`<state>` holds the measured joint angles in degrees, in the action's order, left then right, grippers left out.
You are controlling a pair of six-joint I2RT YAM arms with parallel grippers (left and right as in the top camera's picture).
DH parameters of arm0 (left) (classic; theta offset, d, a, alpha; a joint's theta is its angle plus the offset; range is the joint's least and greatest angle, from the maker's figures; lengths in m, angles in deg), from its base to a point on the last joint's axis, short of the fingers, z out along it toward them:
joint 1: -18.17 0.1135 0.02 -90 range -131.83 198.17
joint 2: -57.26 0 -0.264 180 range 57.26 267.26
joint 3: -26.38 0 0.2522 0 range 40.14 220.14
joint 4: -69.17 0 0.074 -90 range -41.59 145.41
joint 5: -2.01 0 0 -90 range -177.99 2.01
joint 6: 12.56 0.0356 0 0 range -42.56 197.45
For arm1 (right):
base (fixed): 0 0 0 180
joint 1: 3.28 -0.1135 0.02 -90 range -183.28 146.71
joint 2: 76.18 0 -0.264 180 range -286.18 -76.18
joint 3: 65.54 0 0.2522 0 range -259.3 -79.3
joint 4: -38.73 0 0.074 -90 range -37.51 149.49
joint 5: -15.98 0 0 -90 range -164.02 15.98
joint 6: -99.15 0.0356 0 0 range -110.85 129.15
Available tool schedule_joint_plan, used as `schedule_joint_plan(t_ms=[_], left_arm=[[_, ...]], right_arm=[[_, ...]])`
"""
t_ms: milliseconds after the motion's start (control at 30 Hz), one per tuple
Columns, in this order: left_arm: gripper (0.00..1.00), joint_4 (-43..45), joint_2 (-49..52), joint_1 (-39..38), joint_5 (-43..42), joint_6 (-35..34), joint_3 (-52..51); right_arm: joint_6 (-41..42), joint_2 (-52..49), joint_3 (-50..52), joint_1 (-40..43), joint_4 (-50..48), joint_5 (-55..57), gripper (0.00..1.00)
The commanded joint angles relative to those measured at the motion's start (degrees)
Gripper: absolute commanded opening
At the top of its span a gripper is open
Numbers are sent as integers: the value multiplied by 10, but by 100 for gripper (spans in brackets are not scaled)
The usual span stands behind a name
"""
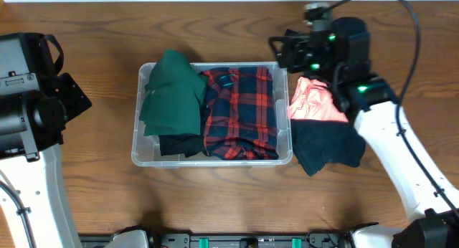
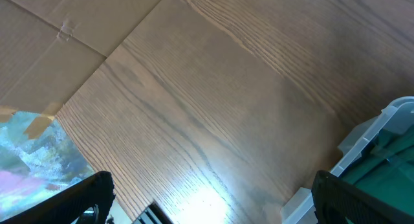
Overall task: Pack container
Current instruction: 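Move the right gripper back to the black shirt at the top right, then grasp the black shirt with the right gripper and drop it into the bin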
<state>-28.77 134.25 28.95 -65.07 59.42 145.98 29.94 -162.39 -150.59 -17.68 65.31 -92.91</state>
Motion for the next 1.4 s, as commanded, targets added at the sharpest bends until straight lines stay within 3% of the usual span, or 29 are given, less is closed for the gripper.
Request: schedule_joint_plan(t_ms=[0,300,467,867,967,1100,1167,1233,1367], left_arm=[[98,-2,-4,2,11,-3,0],[98,-2,-4,2,11,-3,0],[98,-2,-4,2,11,-3,0],[98,-2,-4,2,11,-3,0],[98,-2,-4,2,11,-3,0],[98,-2,-4,2,11,-3,0],[98,-2,-4,2,11,-3,0],[98,-2,-4,2,11,-3,0],[98,-2,-4,2,11,-3,0]], right_arm=[[20,-2,-3,67,27,-14,68],[45,-67,-3,266,40,-17,78],[45,-164,-3,327,19,-105,82],[217,-369,-3,305,-177,-206,87],[221,-387,-3,287,-203,-201,86],[231,-401,-3,267,-209,-168,73],[231,-401,-3,263,-206,-156,54],[231,-401,-3,263,-206,-158,26],[231,-382,-3,273,-208,-203,1]])
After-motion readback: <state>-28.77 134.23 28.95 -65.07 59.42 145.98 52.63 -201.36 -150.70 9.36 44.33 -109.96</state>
